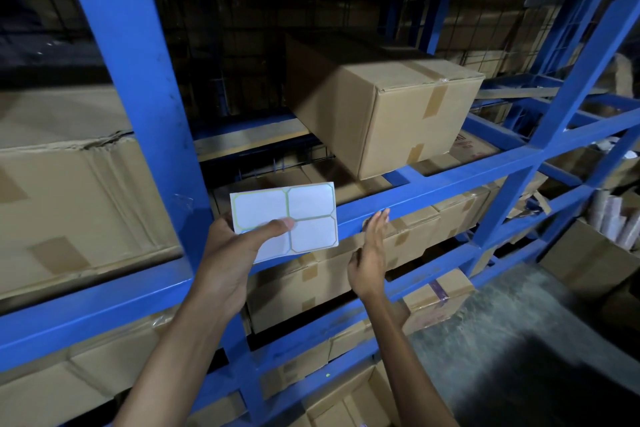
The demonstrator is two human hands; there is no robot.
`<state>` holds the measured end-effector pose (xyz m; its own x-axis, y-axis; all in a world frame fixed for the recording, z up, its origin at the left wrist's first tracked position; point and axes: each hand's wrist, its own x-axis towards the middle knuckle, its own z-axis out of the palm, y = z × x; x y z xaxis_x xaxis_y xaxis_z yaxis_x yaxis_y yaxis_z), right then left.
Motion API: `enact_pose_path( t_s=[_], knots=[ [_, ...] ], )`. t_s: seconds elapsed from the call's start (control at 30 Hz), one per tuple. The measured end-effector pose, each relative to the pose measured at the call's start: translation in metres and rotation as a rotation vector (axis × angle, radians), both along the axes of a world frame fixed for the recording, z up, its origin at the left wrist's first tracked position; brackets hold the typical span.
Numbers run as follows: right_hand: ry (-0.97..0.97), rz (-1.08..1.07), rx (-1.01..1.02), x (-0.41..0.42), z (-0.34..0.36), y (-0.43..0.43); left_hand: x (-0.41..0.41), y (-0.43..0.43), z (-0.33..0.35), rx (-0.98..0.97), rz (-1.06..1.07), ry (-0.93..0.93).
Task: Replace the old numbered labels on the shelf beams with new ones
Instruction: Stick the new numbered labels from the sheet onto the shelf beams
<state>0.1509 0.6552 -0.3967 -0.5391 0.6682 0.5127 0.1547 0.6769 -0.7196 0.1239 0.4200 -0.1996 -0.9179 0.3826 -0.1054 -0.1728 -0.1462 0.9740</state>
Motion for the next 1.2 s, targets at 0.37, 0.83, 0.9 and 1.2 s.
enact_pose_path(
  t_s=[0.37, 0.83, 0.9, 1.2],
  knots=[
    [-0.22, 0.13, -0.115, -0.009, 0.004, -0.002, 0.006, -0.021, 0.006, 0.05, 0.008, -0.012],
    [-0.135, -0.029, -0.289, -0.004, 0.06, -0.04, 0.017, -0.075, 0.003, 0.103, 0.016, -0.041],
    [0.041, -0.046, -0.424, 0.003, 0.082, -0.068, 0.019, -0.08, 0.001, 0.104, 0.014, -0.041],
    [0.363, 0.286, -0.627, 0.118, 0.171, -0.199, 0.038, -0.094, -0.004, 0.148, -0.143, -0.045]
  ],
)
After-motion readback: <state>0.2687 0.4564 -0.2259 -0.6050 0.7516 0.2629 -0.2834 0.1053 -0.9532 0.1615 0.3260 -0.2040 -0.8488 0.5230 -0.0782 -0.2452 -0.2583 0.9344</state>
